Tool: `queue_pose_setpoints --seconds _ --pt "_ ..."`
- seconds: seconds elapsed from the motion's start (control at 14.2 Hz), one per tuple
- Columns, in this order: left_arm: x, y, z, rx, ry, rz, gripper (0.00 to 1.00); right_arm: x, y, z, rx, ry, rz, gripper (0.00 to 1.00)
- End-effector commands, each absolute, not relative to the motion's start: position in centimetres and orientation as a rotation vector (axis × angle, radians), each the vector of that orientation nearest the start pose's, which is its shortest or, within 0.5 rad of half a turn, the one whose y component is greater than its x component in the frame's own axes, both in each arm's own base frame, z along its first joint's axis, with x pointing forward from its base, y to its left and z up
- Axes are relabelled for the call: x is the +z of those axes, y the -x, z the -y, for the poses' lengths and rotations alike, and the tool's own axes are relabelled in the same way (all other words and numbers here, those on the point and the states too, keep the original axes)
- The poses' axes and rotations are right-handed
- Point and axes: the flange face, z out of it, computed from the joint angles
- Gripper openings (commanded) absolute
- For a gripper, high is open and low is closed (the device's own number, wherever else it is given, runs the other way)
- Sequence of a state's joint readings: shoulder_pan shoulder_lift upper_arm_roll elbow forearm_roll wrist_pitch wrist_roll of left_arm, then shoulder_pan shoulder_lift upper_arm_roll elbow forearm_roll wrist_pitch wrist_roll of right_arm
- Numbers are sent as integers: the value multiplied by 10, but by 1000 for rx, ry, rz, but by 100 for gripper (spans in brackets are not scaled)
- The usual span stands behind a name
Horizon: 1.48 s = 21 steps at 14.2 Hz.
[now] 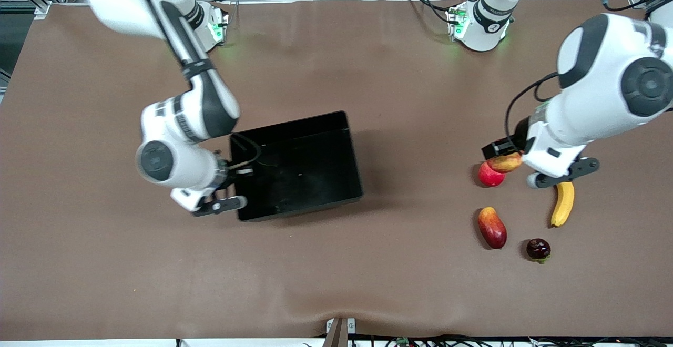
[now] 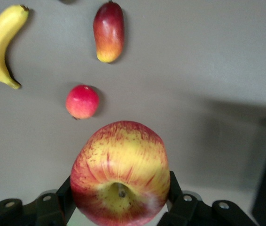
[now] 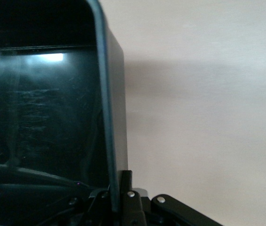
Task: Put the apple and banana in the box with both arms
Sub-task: 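Carry the apple over the tray while the right gripper slides the tray inward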
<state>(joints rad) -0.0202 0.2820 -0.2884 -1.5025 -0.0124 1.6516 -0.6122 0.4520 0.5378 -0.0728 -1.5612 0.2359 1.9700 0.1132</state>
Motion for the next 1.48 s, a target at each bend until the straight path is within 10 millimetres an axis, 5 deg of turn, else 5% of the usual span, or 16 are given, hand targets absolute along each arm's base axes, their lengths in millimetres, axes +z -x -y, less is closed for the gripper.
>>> queue_pose_setpoints --seconds 0.0,0.42,0.64,0.92,0.99,1.13,1.41 --pt "491 -607 195 279 3105 583 0 309 -605 -321 240 2988 163 0" --pt "422 -599 252 314 3058 698 0 266 -544 -431 210 3027 -43 0" --pt "379 -581 284 314 3056 661 0 250 -530 -462 130 3001 -262 0" --pt "335 -564 286 311 3041 711 0 221 -522 -481 59 2980 -274 0" --pt "329 -560 293 312 3037 721 0 218 -522 -482 54 2980 -271 23" --pt "299 -555 311 310 3041 745 0 220 -522 -482 46 2982 -263 100" --pt "249 -553 326 314 3038 751 0 238 -518 -488 30 2980 -223 100"
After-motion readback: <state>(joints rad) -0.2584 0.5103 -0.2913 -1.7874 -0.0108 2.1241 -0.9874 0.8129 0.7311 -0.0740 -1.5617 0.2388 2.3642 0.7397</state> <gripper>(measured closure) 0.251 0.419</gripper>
